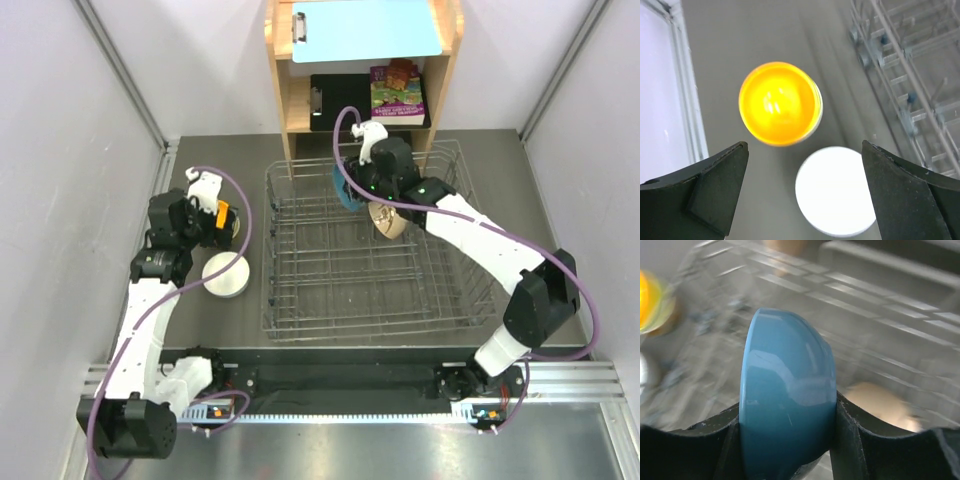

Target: Load the bowls into the dish rack

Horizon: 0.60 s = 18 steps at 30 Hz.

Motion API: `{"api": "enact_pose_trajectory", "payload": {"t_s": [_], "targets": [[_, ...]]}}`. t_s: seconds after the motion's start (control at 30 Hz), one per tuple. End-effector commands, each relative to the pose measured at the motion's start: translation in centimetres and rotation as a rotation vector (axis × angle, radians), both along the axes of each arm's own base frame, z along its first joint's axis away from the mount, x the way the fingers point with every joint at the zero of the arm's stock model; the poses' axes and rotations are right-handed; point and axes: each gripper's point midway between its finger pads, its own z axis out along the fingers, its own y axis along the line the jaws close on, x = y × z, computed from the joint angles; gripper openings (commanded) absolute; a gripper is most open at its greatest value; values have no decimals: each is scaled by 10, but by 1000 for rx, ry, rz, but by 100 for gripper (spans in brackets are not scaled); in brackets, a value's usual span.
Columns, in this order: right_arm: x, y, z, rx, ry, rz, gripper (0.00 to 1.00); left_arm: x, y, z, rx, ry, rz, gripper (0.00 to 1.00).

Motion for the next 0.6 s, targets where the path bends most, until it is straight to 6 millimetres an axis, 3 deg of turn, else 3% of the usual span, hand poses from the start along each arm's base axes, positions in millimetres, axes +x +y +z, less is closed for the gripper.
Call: {"api": "enact_pose_trajectory", "payload": {"t_s": [0.0,0.13,0.3,0.57], "targets": [[22,-35,42,-157,-196,-248,0,-17,8,-3,13,-17,-5,99],[22,-31,39,-196,-216,-278,0,-31,13,-22,21,10,13,99],[16,-17,22,-230,-203,-265,0,-39,21,-40,28,52,59,99],[14,-4,-12,-267,-161,-246,0,-44,17,-39,-27,34,79,99]]}}
